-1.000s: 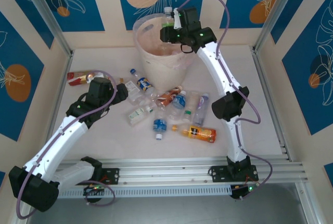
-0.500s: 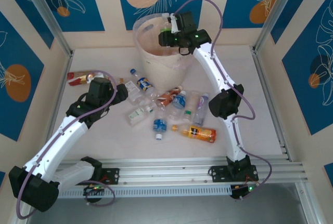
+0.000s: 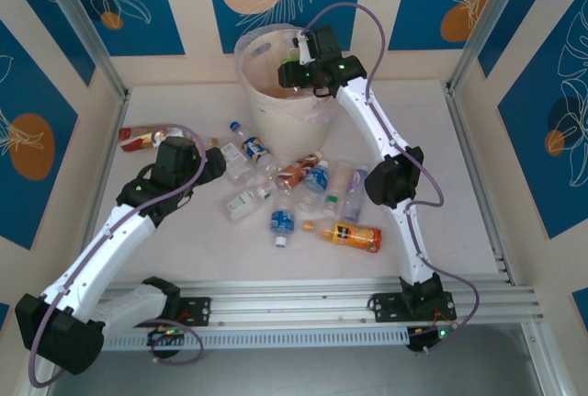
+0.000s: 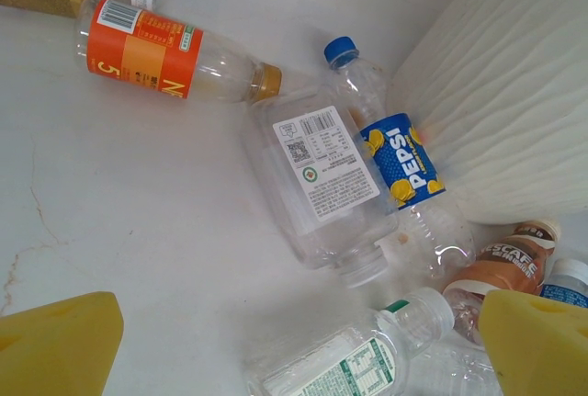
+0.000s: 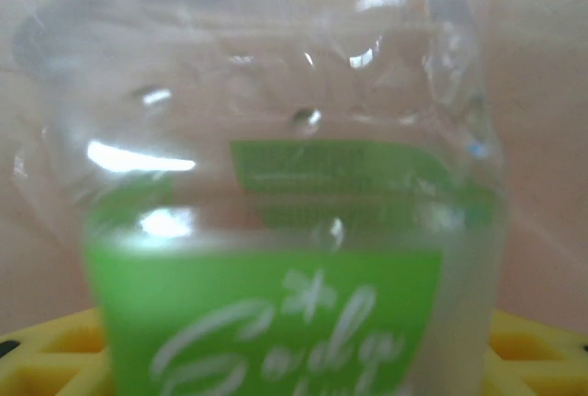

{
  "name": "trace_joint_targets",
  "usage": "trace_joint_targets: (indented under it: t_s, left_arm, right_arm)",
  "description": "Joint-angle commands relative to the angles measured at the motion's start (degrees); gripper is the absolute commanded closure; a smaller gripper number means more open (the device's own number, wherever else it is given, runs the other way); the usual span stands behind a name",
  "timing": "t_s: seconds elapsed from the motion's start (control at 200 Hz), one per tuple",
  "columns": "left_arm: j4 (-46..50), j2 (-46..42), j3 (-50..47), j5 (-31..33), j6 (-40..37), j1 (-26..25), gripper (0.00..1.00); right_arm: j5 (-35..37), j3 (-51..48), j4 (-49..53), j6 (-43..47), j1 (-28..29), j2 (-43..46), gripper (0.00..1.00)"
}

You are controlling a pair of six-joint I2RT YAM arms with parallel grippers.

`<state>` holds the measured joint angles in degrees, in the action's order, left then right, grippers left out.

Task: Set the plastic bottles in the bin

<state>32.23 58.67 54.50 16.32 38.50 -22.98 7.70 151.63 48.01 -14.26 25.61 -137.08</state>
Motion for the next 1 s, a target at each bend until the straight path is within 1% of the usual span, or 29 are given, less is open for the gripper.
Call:
trace_joint_targets:
  t_s: [0.0, 0.355, 0.545, 0.815, 0.995]
  left_arm:
    - [1.06, -0.05, 1.75, 0.36, -0.55, 0.5, 0.0]
    - [1.61, -0.49, 1.73, 0.66, -0.28, 0.52, 0.0]
    - [1.89, -0.67, 1.84, 0.81, -0.4, 0.55, 0.0]
    - [2.22, -1.18, 1.86, 0.64, -0.64, 0.5, 0.0]
    - [2.49, -1.2, 2.01, 0.51, -0.71, 0.5, 0.0]
  right_arm:
    - [0.99, 1.95, -0.28, 1.6, -0.2, -1.25, 0.35]
    - [1.12, 2.16, -0.04, 1.82, -0.12, -1.97, 0.35]
    - [0.34, 5.56, 1.38, 1.85, 0.14, -1.3, 0.35]
    - [0.64, 6.03, -0.24, 2.22, 0.75, 5.23, 0.32]
    - [1.62, 5.85, 0.54, 2.67, 1.54, 10.24, 0.28]
